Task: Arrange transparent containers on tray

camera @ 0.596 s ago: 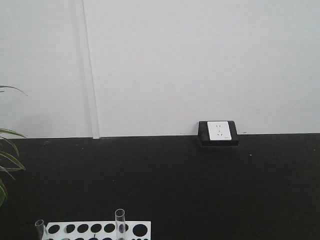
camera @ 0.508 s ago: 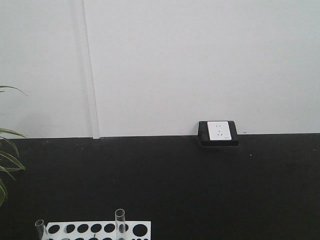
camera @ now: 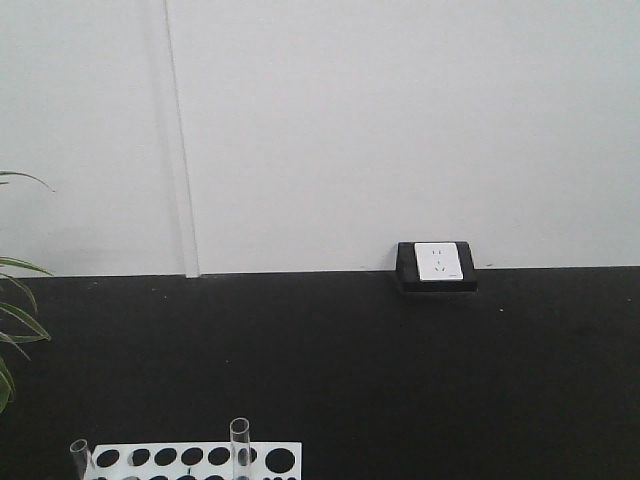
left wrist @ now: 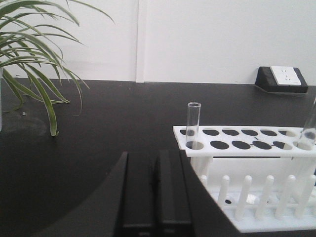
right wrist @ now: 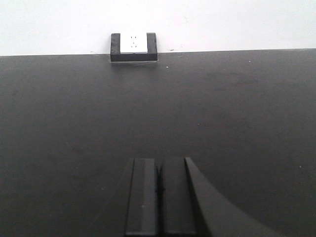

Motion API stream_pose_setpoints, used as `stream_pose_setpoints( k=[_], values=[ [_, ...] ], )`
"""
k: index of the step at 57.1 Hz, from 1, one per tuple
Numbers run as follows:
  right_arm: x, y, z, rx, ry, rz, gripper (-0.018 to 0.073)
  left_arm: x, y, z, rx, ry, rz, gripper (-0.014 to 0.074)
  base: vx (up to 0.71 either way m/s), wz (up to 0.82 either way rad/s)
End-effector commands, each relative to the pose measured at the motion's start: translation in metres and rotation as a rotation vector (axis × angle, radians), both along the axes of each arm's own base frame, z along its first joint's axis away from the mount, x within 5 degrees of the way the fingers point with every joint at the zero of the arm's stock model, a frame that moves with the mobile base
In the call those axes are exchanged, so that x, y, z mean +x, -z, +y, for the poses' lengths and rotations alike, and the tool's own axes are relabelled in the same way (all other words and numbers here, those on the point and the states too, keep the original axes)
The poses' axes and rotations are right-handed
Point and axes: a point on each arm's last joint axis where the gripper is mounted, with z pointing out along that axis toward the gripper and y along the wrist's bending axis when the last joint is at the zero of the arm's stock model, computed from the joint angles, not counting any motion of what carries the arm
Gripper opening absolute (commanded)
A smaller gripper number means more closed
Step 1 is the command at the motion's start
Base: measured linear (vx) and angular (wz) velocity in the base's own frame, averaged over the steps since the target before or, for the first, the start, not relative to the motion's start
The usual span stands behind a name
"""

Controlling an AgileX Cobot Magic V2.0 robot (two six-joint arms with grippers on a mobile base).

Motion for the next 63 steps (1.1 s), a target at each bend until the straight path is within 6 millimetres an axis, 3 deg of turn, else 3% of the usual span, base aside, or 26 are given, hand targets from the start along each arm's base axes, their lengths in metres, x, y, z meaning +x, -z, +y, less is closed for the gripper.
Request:
stream_pose_setpoints(
  k=[1, 20, 29, 45, 57, 63],
  values=[
    [0.001, -0.004, 0.001, -0.019, -0.012, -0.075, -0.0011, 0.0, 0.002, 0.0, -0.014, -0.002, -0.06, -0.0007, 0.0, 0.0],
    [0.001, -0.006, 0.0, -0.109, -0.015, -0.093, -0.0011, 0.0, 0.002, 0.0, -0.014, -0.002, -0.06, -0.0007, 0.0, 0.0],
    [0.002, -0.014, 0.002, -0.022, -0.022, -0.185, -0.0011, 0.0, 0.002, 0.0, -0.014, -0.002, -0.064, -0.0007, 0.0, 0.0],
    [0.001, -0.024, 0.004, -0.023, -0.043, -0.296, -0.0011, 0.0, -0.001, 0.0, -0.024, -0.003, -0.101, -0.0007, 0.0, 0.0],
    [0.0, -0.033, 0.005, -0.043, -0.055, -0.371, -0.0011, -0.004, -0.027, 0.002, -0.089, -0.012, -0.364, -0.0007, 0.0, 0.0],
    [-0.004, -0.053, 0.005, -0.045, -0.051, -0.418, -0.0011, -0.01, -0.052, 0.002, -0.066, -0.012, -0.459, -0.0006, 0.0, 0.0]
  ],
)
